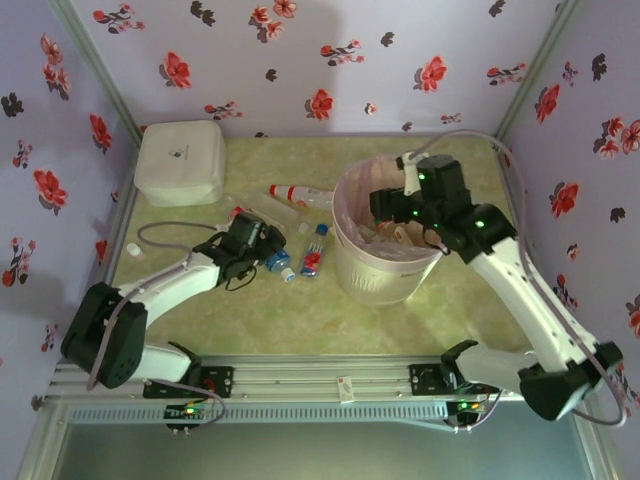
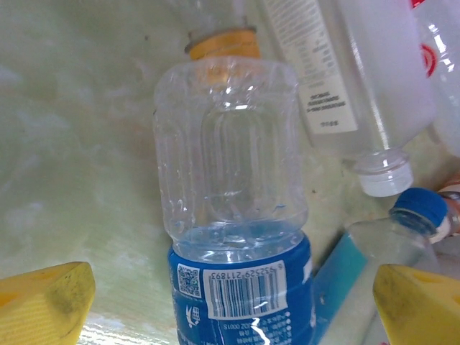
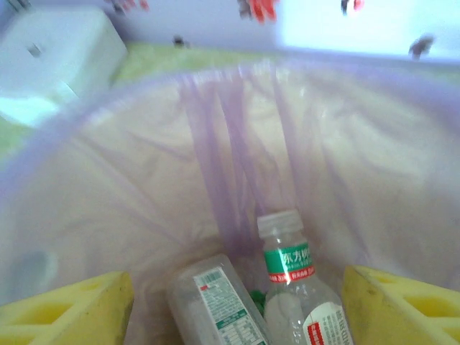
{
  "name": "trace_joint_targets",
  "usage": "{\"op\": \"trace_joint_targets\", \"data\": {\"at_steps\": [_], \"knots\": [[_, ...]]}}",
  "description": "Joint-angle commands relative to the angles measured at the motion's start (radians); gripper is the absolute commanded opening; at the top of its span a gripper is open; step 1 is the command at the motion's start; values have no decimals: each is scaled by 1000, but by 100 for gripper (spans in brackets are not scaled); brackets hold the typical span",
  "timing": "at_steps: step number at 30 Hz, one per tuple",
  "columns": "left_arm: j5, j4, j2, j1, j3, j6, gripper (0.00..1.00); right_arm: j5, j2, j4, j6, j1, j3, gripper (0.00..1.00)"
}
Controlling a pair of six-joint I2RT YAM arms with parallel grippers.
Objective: Put the plastic bottles in the bin
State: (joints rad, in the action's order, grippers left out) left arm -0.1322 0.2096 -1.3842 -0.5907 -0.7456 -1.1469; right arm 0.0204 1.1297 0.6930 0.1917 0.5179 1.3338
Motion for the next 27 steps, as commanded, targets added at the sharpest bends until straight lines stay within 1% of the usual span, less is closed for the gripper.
{"op": "trace_joint_targets", "data": {"at_steps": [1, 7, 10, 14, 21, 24, 27], "knots": [[8, -8, -33, -19, -26, -36, 100, 28, -54, 27, 4, -1, 63, 77], [6, -28, -63, -54, -7, -66, 98, 76, -95, 72, -23, -10, 107, 77], [8, -47, -83, -57, 4, -80, 90, 70, -95, 62, -20, -12, 101, 77], [9, -64, -96, -58, 0, -82, 83, 53, -80, 53, -15, -12, 104, 77], [14, -87, -133, -60, -1, -69, 75, 35, -79, 43, -3, -13, 95, 77], [14, -94, -148, -60, 4, -74, 64, 37, -80, 53, -5, -13, 101, 77], [10, -90, -131, -60, 8, -63, 58, 39, -81, 70, -10, -13, 123, 77]]}}
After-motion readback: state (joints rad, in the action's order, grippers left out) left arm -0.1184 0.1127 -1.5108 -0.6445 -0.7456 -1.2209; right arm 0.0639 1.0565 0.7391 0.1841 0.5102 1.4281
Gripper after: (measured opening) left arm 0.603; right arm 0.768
